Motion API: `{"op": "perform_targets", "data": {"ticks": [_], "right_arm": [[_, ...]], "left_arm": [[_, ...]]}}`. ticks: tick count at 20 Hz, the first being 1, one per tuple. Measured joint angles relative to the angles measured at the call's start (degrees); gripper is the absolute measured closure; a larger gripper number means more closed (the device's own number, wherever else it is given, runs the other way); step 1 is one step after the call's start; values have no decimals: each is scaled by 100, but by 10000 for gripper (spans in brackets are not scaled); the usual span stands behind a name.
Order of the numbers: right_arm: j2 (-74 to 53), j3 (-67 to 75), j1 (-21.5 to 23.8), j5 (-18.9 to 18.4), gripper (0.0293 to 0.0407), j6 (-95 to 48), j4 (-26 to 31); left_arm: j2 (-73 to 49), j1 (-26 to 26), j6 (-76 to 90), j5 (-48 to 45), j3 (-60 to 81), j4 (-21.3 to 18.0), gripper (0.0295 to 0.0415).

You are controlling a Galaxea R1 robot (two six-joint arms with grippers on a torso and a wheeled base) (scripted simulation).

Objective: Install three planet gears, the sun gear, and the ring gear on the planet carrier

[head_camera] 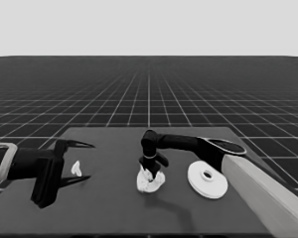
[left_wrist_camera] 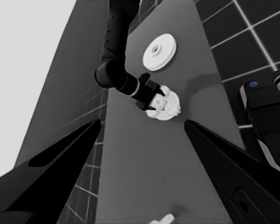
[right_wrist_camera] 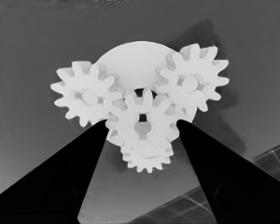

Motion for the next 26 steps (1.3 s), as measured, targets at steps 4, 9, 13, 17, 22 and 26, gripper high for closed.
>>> {"op": "perform_targets", "data": {"ticks": [4,9,13,17,22,26], "right_arm": [[0,0,0,0,391,240,0],[0,0,0,0,391,540,0],[0,0,0,0,391,780,0],[0,0,0,0,391,1020,0],[0,0,0,0,391,1320,0],[0,-1,0,1,317,1396,-1]], "left_arm": [[0,0,0,0,0,0,326],[0,0,0,0,0,0,326],[0,0,0,0,0,0,326],[0,0,0,0,0,0,326],[0,0,0,0,0,0,326],[0,0,0,0,0,0,326]]}}
